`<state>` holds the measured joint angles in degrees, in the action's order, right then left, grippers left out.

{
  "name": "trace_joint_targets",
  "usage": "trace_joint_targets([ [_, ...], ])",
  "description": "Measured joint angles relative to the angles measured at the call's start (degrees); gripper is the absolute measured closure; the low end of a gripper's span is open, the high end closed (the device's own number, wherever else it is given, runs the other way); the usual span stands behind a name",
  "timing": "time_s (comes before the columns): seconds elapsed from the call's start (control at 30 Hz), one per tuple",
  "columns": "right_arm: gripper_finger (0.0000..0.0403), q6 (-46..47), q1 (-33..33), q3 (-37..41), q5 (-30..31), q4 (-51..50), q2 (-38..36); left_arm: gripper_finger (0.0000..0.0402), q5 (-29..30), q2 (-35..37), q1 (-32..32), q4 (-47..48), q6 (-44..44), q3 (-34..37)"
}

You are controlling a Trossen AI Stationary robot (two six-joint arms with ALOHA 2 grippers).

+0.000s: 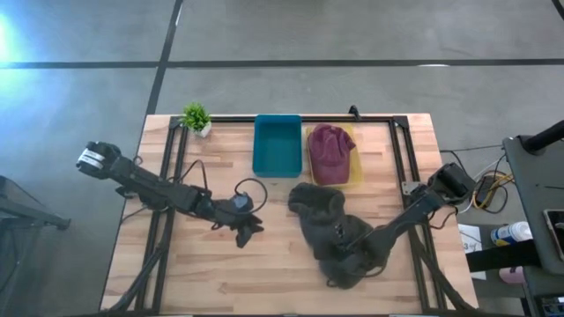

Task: Pick & Place hat
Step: Put the top black cap into the blue bin

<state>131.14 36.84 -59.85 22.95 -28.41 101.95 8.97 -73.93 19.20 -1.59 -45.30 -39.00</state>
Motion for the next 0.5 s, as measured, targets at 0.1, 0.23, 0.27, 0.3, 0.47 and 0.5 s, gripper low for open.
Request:
trace_joint_targets([
  [0.1,0.0255,-0.5,-0.5,0.2,1.8,-1.4,-0.5,0.0262,0.2,0.0,-0.1,-0.1,0.1,0.0],
  [0.23,0.0254,-0.7,-1.2,0.3,4.8,-4.5,-1.5,0.0262,0.2,0.0,-0.4,-0.2,0.1,0.0],
  [0.27,0.0254,-1.0,-1.3,0.4,5.9,-5.4,-1.8,0.0262,0.2,0.0,-0.4,-0.2,0.1,0.0],
  [0.3,0.0254,-1.1,-1.6,0.4,7.1,-5.8,-2.0,0.0262,0.2,0.0,-0.4,-0.4,0.1,0.0],
  [0.47,0.0254,-2.1,-2.4,0.4,13.4,-8.8,-3.3,0.0262,0.2,0.0,-0.5,-0.4,0.0,0.0],
  [0.5,0.0254,-2.2,-2.6,0.4,14.7,-9.5,-3.3,0.0262,0.1,0.0,-0.5,-0.3,0.0,0.0],
])
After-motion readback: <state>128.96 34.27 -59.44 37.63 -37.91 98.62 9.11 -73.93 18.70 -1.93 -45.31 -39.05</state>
